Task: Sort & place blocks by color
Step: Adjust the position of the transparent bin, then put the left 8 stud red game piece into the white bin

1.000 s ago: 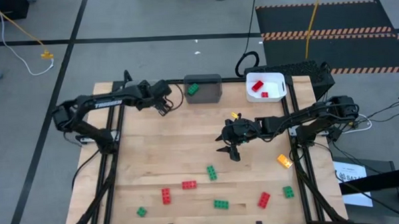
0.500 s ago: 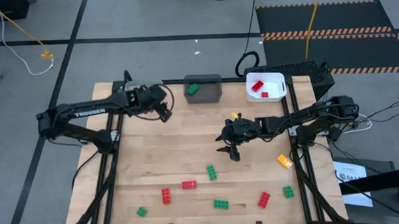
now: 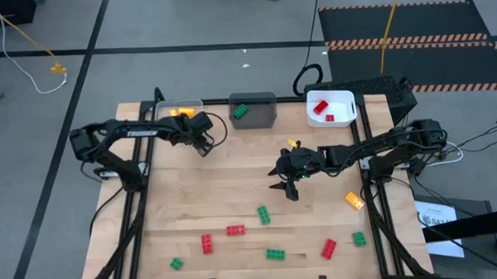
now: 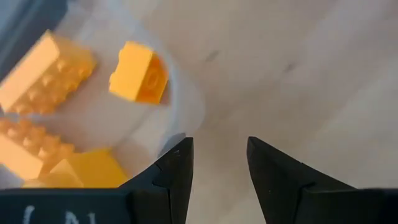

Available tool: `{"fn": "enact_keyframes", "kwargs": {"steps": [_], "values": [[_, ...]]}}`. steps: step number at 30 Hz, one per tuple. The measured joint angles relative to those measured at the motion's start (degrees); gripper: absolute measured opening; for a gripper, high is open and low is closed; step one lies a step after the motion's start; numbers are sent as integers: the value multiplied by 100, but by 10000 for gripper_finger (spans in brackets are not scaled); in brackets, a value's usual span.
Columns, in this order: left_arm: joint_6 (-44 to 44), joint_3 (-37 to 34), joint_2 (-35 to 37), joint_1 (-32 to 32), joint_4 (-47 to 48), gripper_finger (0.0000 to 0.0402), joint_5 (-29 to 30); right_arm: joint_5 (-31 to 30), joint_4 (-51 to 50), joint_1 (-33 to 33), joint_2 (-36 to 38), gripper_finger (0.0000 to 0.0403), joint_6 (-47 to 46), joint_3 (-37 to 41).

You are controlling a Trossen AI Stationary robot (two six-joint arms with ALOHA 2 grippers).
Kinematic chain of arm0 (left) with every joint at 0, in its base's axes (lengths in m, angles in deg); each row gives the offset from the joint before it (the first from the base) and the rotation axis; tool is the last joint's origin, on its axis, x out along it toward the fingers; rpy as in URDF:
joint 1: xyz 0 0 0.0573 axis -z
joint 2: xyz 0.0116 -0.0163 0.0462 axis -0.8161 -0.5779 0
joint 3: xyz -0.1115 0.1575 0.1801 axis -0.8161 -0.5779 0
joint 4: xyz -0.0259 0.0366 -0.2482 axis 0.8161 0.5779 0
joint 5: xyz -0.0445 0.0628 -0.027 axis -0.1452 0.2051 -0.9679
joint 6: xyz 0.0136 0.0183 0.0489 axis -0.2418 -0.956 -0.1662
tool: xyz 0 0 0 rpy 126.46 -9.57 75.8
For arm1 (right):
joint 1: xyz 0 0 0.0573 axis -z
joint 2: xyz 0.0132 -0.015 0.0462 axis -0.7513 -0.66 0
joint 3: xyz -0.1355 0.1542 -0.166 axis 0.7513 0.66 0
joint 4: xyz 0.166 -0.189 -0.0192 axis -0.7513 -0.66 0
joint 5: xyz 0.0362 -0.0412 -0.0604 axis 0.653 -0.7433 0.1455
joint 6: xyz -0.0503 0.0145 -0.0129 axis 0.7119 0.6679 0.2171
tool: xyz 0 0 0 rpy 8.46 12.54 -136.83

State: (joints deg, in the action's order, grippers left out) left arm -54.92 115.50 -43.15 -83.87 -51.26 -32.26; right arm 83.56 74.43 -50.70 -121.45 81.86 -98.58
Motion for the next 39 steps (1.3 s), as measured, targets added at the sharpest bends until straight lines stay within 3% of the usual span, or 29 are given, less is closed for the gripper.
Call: {"fn": "enact_keyframes", "kwargs": {"steps": [9,18,21,31,39], "values": [[-346,-55,-72,-611,-13,152,269,1,-2,0,0,222,15,0],[-368,-55,-72,-621,79,152,49,2,-81,0,0,222,-16,0],[-363,-46,-3,-429,113,152,-265,-2,-145,2,0,222,62,0],[-25,690,680,367,771,152,-304,-19,-235,51,0,222,42,-2],[150,1139,911,1730,358,152,-733,-28,139,44,0,222,497,-2]]}}
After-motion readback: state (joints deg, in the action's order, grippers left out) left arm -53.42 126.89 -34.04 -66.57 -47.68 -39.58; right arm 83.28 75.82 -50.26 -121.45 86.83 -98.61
